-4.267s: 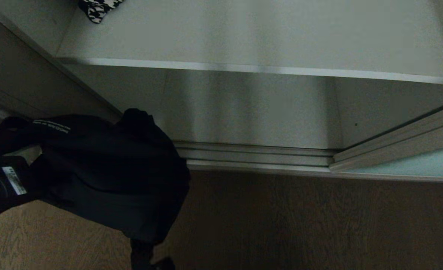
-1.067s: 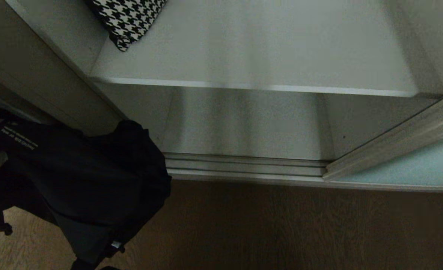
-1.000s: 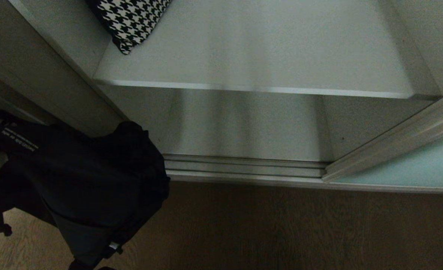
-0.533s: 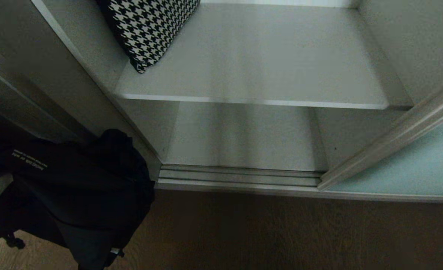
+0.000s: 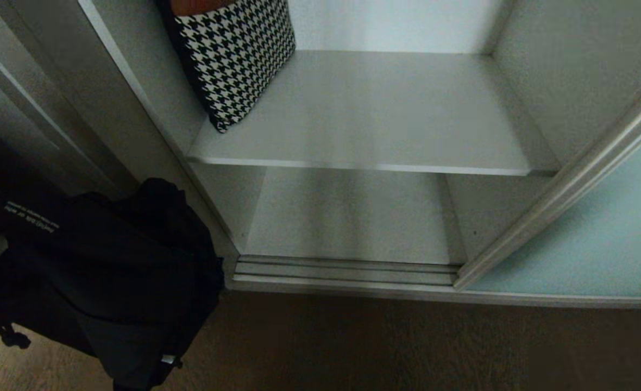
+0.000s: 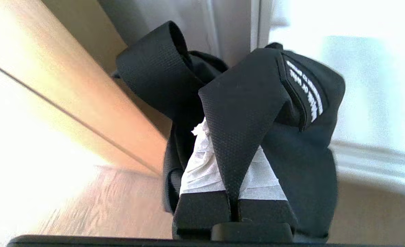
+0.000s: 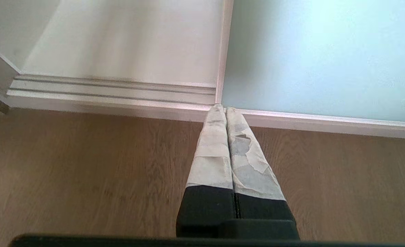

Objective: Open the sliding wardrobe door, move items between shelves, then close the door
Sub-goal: Place the bag on the higher shelf

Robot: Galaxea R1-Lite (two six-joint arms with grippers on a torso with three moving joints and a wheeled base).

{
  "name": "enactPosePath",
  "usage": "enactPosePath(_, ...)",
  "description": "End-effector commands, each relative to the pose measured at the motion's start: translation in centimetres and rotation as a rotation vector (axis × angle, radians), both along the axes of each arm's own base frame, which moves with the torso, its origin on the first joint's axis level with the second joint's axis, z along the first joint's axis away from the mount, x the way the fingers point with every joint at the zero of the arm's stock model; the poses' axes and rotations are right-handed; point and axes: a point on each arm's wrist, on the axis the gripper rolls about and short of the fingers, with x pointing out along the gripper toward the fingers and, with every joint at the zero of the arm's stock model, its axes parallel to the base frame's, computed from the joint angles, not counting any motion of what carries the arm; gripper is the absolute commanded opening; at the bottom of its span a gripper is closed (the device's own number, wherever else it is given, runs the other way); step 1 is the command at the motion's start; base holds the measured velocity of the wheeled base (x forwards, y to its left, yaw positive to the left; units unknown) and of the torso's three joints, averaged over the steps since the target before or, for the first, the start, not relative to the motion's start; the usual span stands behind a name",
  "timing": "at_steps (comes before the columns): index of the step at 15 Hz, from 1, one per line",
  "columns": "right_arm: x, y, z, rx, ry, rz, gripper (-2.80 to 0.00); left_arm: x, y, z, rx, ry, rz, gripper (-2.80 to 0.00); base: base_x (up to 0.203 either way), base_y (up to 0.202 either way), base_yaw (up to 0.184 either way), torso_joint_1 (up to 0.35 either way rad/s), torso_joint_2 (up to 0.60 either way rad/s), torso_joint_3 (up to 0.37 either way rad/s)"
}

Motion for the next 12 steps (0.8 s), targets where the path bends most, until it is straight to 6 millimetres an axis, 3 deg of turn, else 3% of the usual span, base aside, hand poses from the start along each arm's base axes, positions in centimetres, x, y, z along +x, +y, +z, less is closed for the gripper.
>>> enactPosePath(1,0.0,0.0,0.0,0.001,-0.002,0.0,-2.8,0.5,-0.2,0.4,0.0,-0.002,-0.01,-2.8,0.0,0.0,0.0,-0.002,-0.01,0.04)
enactPosePath(9,0.0,0.0,0.0,0.001,-0.002,0.0,-2.8,0.8,-0.3,1.1,-0.004,-0.019,-0.016,-2.8,0.0,0.0,0.0,0.0,0.0,0.017)
enactPosePath(12,0.0,0.0,0.0,0.001,-0.002,0.0,-2.8,-0.5,-0.1,1.7,-0.012,-0.079,-0.106,-2.8,0.0,0.0,0.0,0.0,0.0,0.033)
